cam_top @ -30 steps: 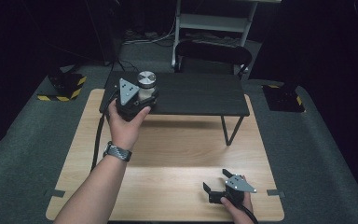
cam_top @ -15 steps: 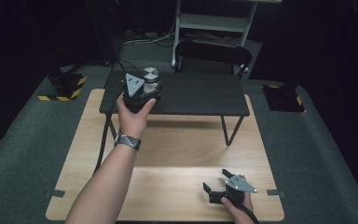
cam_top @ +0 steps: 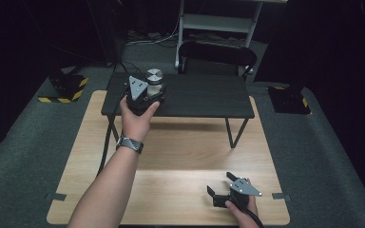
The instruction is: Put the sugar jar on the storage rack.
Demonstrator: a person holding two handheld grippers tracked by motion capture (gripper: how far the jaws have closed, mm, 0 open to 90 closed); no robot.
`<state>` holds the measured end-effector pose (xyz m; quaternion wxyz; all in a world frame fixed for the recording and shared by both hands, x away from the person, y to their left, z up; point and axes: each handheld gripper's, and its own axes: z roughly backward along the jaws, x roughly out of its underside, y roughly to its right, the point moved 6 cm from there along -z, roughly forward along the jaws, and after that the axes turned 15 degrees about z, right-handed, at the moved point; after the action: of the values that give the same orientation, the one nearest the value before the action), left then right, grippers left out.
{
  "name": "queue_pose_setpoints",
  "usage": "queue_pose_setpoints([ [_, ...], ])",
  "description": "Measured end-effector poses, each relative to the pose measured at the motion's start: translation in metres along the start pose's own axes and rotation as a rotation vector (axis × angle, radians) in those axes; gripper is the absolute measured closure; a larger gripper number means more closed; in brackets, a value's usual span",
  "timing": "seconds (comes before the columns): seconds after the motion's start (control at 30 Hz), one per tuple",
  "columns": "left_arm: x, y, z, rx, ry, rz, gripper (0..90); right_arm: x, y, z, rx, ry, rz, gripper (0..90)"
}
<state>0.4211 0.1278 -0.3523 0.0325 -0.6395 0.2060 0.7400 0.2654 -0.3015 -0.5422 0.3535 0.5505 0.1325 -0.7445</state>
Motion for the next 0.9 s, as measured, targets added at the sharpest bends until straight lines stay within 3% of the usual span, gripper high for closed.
queue_pose_setpoints([
  [0.13, 0.0, 0.0, 0.0, 0.002, 0.0, 0.004, 30.8, 0.0, 0.0, 0.0, 0.0, 0.0, 0.0, 0.3],
  [0.2, 0.002, -0.001, 0.0, 0.012, 0.004, 0.028, 30.2, 0.0, 0.0, 0.0, 0.0, 0.0, 0.001, 0.2],
  [0.37, 0.002, 0.002, 0.003, -0.007, 0.009, 0.049, 3.7, 0.0, 0.0, 0.0, 0.001, 0.0, -0.001, 0.2],
  [0.7, 0.015, -0.01, 0.033, 0.03, 0.03, 0.039, 0.5, 0.0, 0.0, 0.0, 0.003, -0.001, 0.004, 0.2],
  [0.9, 0.029, -0.023, 0.063, 0.046, 0.045, 0.024, 0.5, -0.001, -0.001, 0.0, 0.007, -0.005, 0.004, 0.2],
])
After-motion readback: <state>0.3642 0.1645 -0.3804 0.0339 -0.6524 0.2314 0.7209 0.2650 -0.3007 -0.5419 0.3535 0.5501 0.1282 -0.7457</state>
